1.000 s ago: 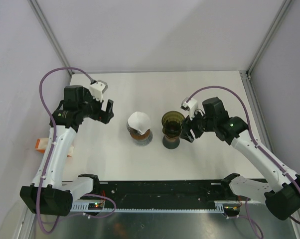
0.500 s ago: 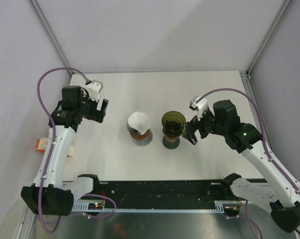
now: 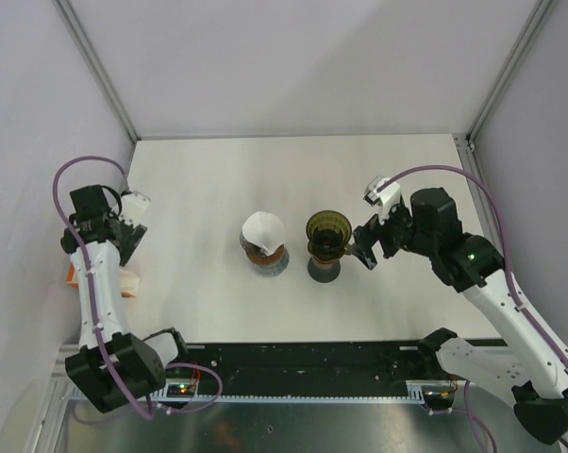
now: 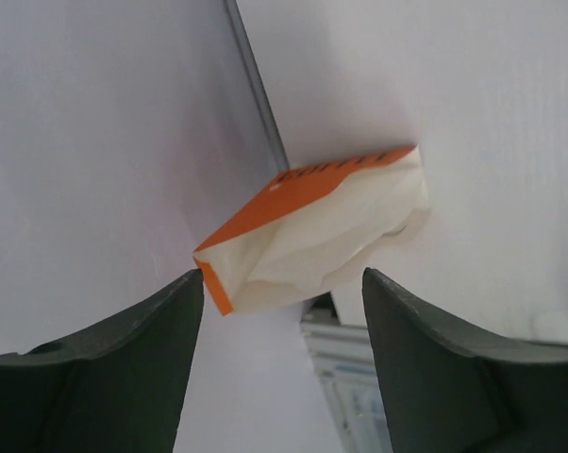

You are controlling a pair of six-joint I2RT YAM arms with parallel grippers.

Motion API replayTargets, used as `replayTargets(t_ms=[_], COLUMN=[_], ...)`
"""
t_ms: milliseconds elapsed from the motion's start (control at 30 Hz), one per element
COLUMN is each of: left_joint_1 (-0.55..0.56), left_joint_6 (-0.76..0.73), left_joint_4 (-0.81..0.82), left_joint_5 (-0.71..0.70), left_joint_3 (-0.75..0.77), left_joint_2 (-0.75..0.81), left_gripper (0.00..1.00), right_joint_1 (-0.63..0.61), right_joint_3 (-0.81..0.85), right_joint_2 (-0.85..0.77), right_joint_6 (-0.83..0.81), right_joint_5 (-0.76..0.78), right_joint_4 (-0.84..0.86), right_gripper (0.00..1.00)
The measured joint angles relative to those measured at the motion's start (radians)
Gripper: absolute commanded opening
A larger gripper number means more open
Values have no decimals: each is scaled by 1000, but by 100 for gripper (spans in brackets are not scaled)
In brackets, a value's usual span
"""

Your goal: Place the coffee filter in the dripper

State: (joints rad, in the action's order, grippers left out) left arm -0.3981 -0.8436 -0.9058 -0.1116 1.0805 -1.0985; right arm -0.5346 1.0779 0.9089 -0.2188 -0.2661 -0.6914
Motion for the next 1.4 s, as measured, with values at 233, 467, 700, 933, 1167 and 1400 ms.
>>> replayTargets(t_ms=[233, 467, 700, 933, 1167, 1400], left_joint_1=[-59, -87, -87, -88, -88, -89], left_joint_6=[-198, -359, -434, -451, -459, -467], left_joint_4=[-25, 0, 68, 135, 159, 180], left_joint_5=[-77, -105, -107, -126, -148, -153], left_joint_3=[-13, -123, -170, -190, -202, -206], left_joint_2=[-97, -122, -123, -136, -164, -178], left_gripper=[53, 58, 45, 39, 35, 35], right_joint_1=[0, 0, 0, 0, 0, 0], right_joint_3=[0, 0, 0, 0, 0, 0], right_joint_2=[39, 39, 40, 40, 41, 42], right_joint_6=[-3, -3, -3, -4, -4, -4], right_joint_5=[-1, -1, -4, -5, -10, -23], right_joint_4=[0, 0, 0, 0, 0, 0], right_gripper=[99, 99, 99, 99, 99, 99])
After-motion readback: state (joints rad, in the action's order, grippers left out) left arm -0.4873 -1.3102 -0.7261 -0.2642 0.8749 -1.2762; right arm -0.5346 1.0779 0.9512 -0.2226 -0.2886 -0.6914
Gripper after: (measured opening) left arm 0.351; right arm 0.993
